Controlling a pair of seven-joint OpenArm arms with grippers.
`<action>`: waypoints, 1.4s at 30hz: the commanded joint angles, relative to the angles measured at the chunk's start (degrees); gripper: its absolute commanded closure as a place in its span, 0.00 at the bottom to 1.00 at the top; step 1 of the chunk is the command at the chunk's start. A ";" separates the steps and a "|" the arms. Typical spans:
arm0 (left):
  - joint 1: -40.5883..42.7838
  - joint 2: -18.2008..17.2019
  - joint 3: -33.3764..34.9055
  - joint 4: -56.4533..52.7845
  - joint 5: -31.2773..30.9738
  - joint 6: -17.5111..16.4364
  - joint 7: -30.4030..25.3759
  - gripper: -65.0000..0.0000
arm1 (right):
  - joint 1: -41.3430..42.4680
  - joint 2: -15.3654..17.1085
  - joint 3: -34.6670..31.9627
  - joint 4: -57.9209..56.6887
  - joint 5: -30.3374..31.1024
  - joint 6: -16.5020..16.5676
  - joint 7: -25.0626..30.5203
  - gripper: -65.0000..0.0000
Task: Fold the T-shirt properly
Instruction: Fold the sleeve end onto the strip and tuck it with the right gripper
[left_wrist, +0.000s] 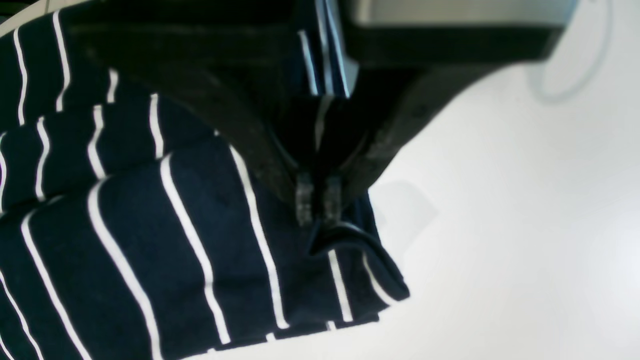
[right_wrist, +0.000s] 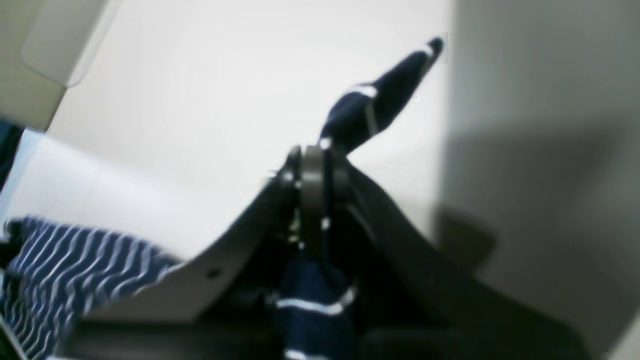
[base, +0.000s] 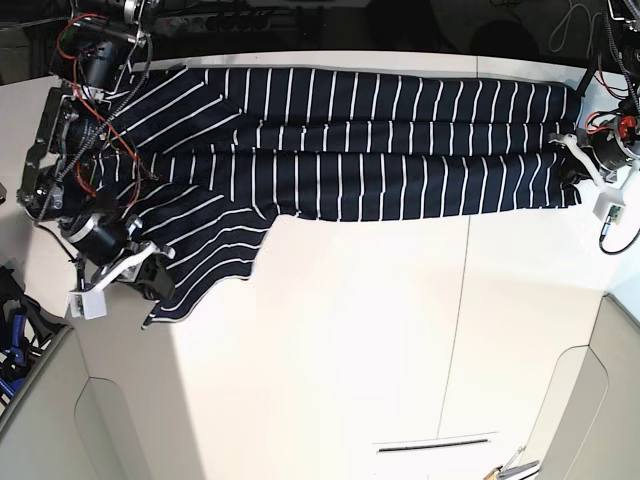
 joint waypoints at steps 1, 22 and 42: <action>-0.46 -1.25 -1.14 1.55 -0.48 0.02 -0.83 1.00 | 0.17 0.46 0.09 3.13 1.75 0.48 -0.04 1.00; -0.13 -1.22 -10.64 9.33 -8.70 -1.53 8.02 1.00 | -23.15 0.46 9.94 22.56 11.78 1.14 -3.48 1.00; 2.56 -0.66 -10.64 9.33 -11.26 -1.51 8.44 0.75 | -29.11 0.46 9.92 17.40 7.34 1.09 -2.75 0.57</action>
